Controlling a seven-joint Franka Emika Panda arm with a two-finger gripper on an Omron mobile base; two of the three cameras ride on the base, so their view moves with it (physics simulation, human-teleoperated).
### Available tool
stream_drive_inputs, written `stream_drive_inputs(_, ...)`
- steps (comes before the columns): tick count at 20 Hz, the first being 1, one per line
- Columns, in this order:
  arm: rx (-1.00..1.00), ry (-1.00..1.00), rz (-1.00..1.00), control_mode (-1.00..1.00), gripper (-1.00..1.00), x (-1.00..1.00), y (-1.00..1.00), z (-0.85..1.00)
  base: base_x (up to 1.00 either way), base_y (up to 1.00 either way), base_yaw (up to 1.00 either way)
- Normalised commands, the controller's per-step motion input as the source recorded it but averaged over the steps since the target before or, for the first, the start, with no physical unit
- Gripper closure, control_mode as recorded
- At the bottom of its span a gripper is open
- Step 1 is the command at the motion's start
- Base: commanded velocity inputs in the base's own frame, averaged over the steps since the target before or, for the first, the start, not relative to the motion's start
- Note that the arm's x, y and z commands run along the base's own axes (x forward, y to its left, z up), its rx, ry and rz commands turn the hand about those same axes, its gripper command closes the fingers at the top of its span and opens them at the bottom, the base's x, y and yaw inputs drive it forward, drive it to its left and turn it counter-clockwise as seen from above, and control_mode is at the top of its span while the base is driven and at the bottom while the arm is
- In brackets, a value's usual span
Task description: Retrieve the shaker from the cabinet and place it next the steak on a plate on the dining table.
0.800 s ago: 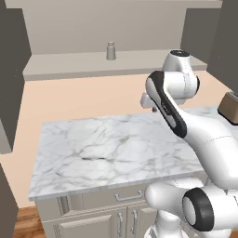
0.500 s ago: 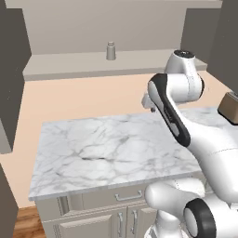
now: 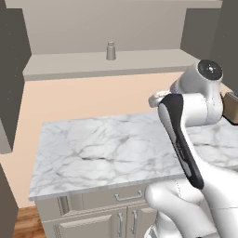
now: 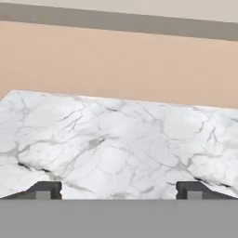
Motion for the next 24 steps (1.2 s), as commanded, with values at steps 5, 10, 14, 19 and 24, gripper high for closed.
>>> stream_drive_inputs(5,0.0,-0.32,0.01,-1.0,-1.0,-0.3,0.03,0.72,0.0,0.0,0.0)
stream_drive_inputs(10,0.0,-0.2,0.0,-1.0,-1.0,-0.13,0.23,0.71,0.0,0.0,0.0)
stream_drive_inputs(14,-0.04,-0.13,0.0,-1.0,-1.0,-0.02,0.28,0.62,0.0,0.0,0.0)
stream_drive_inputs(19,-0.02,-0.13,0.01,-1.0,-1.0,0.0,0.3,0.5,0.0,0.0,0.0)
stream_drive_inputs(24,0.0,-0.16,0.07,-1.0,-1.0,0.0,0.24,0.3,0.0,0.0,0.0)
